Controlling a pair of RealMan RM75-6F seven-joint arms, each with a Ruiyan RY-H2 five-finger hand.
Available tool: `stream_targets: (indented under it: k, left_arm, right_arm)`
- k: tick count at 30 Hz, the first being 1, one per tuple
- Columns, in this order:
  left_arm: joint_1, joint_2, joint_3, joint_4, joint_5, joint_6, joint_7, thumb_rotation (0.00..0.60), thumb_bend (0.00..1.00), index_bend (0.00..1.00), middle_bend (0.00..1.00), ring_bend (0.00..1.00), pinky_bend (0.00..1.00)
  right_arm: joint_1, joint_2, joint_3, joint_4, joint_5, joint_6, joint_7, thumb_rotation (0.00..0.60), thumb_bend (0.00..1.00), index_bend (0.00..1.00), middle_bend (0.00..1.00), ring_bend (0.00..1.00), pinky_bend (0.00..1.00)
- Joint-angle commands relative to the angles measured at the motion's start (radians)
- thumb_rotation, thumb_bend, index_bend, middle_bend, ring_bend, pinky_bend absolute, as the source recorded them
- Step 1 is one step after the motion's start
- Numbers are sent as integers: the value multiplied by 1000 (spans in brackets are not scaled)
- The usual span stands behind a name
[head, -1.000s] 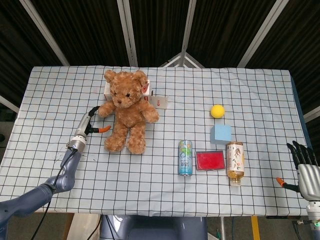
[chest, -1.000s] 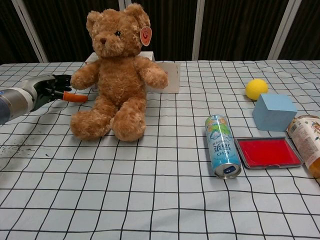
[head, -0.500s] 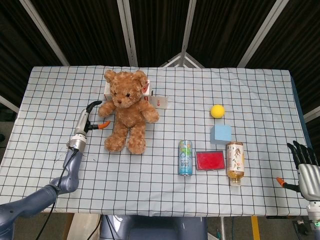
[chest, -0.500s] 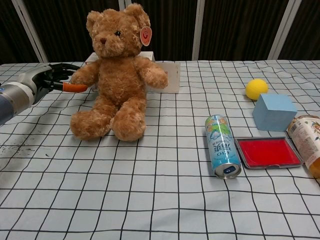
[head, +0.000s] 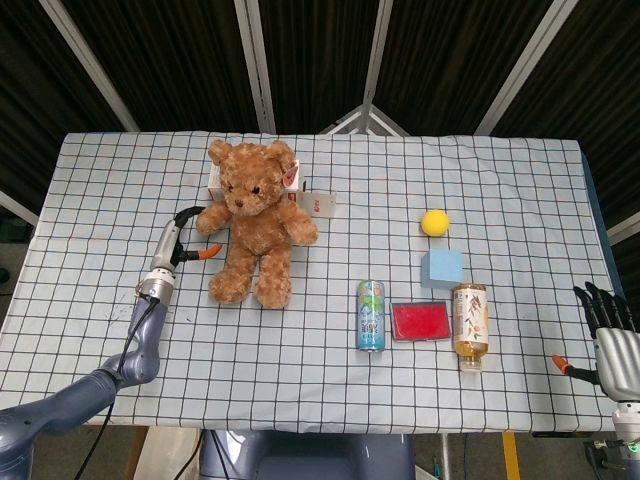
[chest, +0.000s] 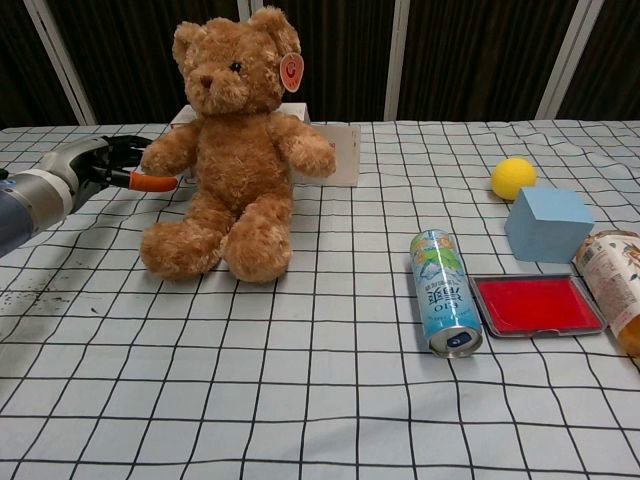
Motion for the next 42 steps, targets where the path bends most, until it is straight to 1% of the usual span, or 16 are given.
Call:
stream_targets:
  k: [1,5,12,17,21,32,37,42]
  left_arm:
    - [-1,-7,-2,6,-2,10,10,600,307,237,199,0,0]
    - [-1,-14,-8,9,-5,20,18,600,345,278,210,0,0]
    - [1,-25,-16,19,0,45,21,600,471,368,212,0,0]
    - [2,-29,-22,30,-2,53,26,600,535,393,211,0,0]
    - [2,-28,-27,30,-2,59,29,600,539,374,205,0,0]
    - [-11,-13,-53,3,-6,75,49,600,492,360,189,0,0]
    - [-7,-4,-44,-18,-9,72,79,600,492,354,188,0,0]
    - [4,-7,-30,-3,-23,57,98,600,492,358,187,0,0]
  right_arm:
    - [0,1,-1,-1,-1,0,2,600,131,55,15,0,0]
    - [0,2,-2,-1,-3,0,3,600,131,55,15,0,0]
    - [1,3,-3,-2,-5,-4,9,600,130,55,15,0,0]
    - [1,4,-5,-3,-10,-3,15,600,130,55,15,0,0]
    - [1,4,-5,-2,-8,-4,16,600,131,55,15,0,0]
    - [3,3,-6,-3,-8,-9,13,600,130,55,15,0,0]
    - [3,4,-6,-4,-6,-10,14,600,131,55,15,0,0]
    - [1,7,-6,-8,-8,-5,15,600,131,55,15,0,0]
